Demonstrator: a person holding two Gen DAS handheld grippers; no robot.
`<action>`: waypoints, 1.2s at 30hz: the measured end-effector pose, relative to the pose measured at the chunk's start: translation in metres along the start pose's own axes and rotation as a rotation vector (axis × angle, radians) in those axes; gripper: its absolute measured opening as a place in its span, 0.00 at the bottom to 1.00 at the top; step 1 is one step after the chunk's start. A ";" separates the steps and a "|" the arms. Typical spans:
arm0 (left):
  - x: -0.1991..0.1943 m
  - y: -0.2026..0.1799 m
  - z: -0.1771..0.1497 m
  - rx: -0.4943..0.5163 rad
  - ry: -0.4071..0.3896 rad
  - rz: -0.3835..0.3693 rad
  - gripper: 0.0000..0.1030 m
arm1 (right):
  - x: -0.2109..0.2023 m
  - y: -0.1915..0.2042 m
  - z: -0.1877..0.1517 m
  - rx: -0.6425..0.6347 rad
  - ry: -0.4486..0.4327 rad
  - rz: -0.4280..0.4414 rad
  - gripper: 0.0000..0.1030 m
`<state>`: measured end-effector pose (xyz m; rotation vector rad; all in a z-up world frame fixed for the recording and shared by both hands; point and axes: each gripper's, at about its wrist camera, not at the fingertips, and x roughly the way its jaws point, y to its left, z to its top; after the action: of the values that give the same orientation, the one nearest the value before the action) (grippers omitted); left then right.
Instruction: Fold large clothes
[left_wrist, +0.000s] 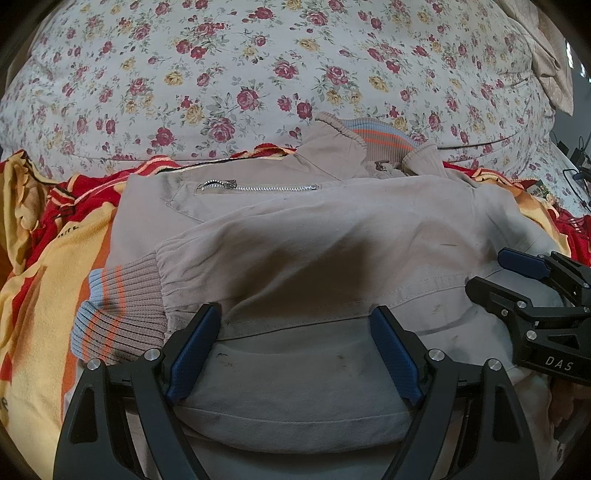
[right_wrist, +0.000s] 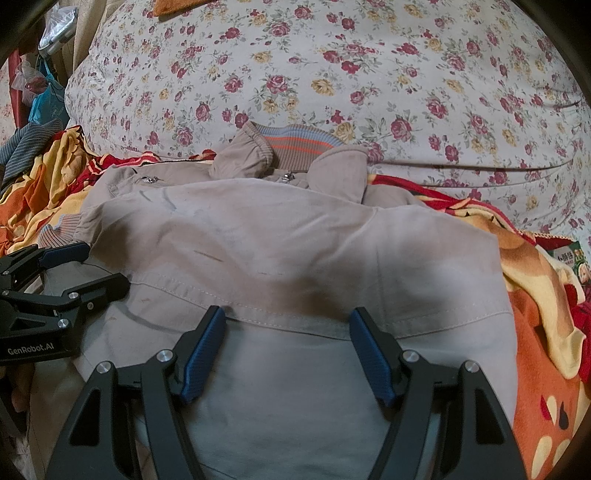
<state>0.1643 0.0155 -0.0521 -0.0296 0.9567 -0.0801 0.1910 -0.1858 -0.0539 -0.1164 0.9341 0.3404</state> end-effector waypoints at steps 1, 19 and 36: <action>0.000 0.000 0.000 0.000 0.000 0.000 0.71 | 0.000 0.000 0.000 0.000 0.000 0.000 0.71; 0.000 0.000 0.000 0.003 0.000 0.004 0.71 | 0.000 0.000 0.000 0.000 0.000 0.000 0.71; 0.001 0.001 0.000 0.016 -0.001 0.011 0.72 | 0.000 0.000 0.000 0.000 0.000 0.000 0.71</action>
<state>0.1655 0.0161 -0.0532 -0.0095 0.9553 -0.0780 0.1914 -0.1859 -0.0540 -0.1164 0.9344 0.3400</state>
